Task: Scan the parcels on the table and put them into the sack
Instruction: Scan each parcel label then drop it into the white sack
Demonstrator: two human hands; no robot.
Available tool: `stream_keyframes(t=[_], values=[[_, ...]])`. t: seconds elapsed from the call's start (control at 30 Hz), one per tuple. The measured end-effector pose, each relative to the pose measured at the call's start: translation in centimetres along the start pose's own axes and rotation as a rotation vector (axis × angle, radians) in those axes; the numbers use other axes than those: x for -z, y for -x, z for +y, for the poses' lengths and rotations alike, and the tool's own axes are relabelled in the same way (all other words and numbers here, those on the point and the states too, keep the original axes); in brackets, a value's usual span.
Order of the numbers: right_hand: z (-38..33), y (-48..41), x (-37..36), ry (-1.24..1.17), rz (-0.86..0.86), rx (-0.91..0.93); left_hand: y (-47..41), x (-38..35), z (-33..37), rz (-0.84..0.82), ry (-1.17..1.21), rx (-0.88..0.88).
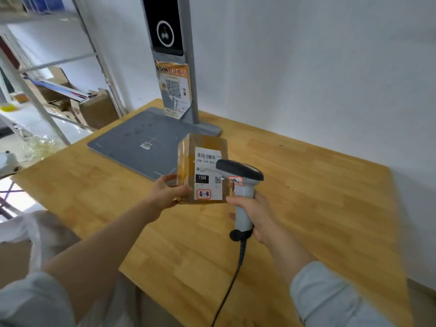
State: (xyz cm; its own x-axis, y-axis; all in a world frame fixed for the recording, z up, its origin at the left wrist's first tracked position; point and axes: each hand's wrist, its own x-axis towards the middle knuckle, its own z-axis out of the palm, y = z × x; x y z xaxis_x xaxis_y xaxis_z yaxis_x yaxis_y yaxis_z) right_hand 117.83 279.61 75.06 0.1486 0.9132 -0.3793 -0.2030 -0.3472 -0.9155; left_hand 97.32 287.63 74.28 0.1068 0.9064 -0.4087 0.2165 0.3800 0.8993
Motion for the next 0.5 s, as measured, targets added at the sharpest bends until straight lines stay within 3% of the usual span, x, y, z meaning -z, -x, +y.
stream_keyframes(t=[0.1,0.5], values=[[-1.3,1.6,-2.0,-0.013,-0.117,0.002,0.5,1.9,-0.1,0.095,-0.026,-0.061],[-3.8,3.9,-6.5,-0.039,-0.171,0.003,1.8,6.9,-1.1,0.237,-0.025,-0.114]])
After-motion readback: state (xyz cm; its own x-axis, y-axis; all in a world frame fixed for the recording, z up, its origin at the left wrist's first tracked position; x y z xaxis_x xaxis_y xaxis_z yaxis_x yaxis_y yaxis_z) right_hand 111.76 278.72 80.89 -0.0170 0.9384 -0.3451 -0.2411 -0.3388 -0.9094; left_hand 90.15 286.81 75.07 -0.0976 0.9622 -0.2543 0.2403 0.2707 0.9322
